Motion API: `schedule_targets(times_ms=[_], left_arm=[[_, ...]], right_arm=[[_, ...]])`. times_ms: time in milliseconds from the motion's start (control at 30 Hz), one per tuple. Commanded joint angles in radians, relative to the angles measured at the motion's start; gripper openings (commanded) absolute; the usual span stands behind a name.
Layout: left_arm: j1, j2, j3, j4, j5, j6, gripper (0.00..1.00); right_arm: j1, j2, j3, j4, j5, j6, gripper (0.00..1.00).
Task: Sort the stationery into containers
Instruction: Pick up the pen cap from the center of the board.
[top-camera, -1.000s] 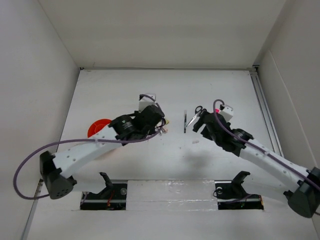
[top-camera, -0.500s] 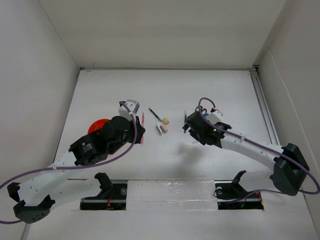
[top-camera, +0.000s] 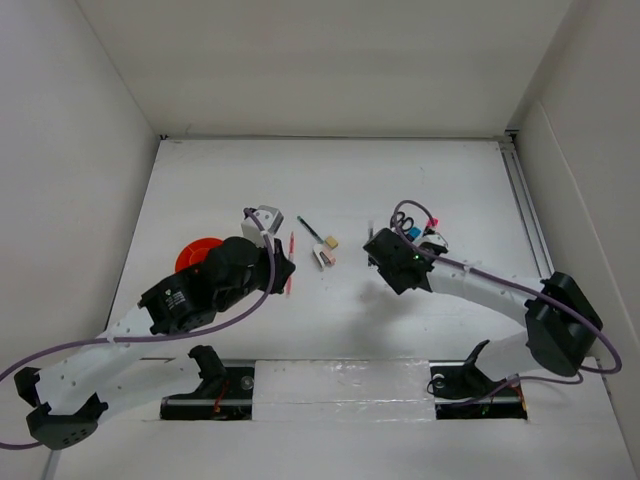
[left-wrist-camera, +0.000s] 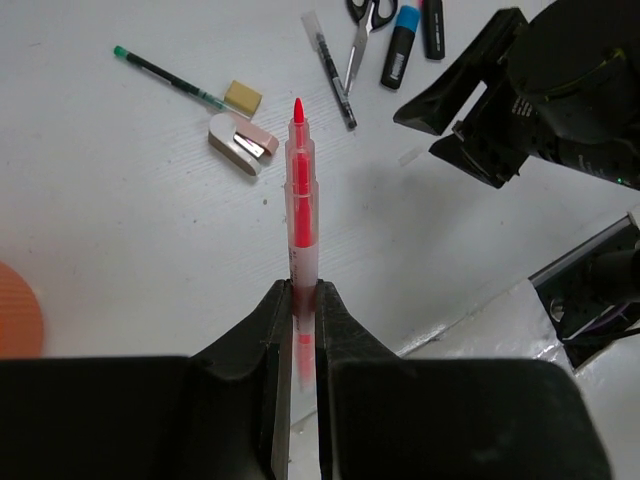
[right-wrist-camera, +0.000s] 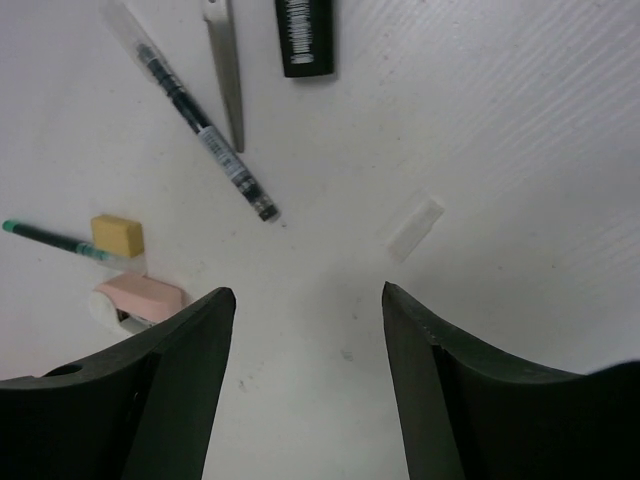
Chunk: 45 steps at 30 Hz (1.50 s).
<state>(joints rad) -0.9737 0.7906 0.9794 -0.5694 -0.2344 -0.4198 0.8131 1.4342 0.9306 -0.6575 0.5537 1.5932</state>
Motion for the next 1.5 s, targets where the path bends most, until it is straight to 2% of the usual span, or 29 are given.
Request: schedule_targets(times_ms=[0,67,300,500,900,1000,1133,1467], left_arm=[[-0.006,-0.017,-0.005,0.04,0.014,0.013,0.0],[-0.006,-0.017,-0.005,0.04,0.014,0.013,0.0],[-0.025,-0.031,-0.014,0.049,0.014,0.013,0.0],[-0.025,-0.051,-0.015,0.049,0.014,0.004,0.0],[-0.039,-0.062,-0.015,0.049,0.014,0.004,0.0],[-0.039,-0.071,-0.015,0.049,0.014,0.004,0.0],[-0.039,-0.071,-0.015,0.049,0.014,0.004,0.0],[-0.039,-0.102,-0.015,0.049,0.023,0.004,0.0]], right_arm=[[-0.015,-0.061,-0.087,0.074,0.04,0.048,0.66],[-0.026,-0.075,-0.108,0.093,0.031,0.048,0.6],[-0.061,0.041,-0.082,0.075,-0.009,0.037,0.59],[-0.094,0.146,-0.05,0.075,-0.075,0.037,0.51],[-0.094,0.216,-0.041,0.009,-0.113,0.088,0.5],[-0.094,0.226,-0.05,-0.002,-0.113,0.097,0.47],[-0.094,0.226,-0.07,-0.002,-0.133,0.097,0.35],[-0.112,0.281,-0.058,-0.027,-0.178,0.054,0.4]])
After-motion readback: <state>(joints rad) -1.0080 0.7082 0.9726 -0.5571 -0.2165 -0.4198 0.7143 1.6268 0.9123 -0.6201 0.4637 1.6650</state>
